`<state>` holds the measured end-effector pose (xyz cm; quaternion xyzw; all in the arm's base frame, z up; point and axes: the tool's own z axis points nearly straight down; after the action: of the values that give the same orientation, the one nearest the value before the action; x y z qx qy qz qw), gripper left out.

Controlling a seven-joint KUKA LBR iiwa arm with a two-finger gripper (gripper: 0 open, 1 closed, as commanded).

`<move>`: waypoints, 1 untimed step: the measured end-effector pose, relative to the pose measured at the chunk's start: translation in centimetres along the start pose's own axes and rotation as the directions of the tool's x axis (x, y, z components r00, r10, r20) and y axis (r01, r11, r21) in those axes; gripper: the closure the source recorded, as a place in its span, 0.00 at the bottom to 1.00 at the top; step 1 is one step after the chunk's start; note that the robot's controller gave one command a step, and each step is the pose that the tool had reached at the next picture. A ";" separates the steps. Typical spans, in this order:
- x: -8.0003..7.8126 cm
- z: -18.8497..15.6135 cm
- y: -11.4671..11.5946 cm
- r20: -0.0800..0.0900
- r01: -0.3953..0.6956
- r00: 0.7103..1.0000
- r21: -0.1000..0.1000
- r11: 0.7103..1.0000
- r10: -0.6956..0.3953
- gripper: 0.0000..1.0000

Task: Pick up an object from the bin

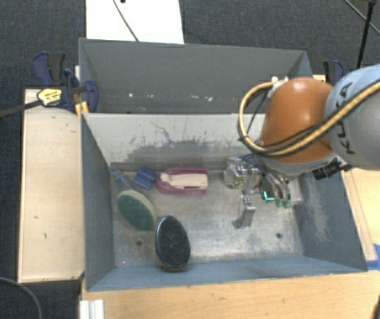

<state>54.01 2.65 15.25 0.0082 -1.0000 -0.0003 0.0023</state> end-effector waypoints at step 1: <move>-4.7 8.2 -8.9 0.016 -0.014 1.000 0.005 1.000 0.014 0.00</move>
Offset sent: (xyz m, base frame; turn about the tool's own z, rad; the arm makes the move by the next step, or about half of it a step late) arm 0.0441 -0.0813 -0.0825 0.0058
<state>58.77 -6.15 7.01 0.0010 -1.0000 0.0024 -0.0058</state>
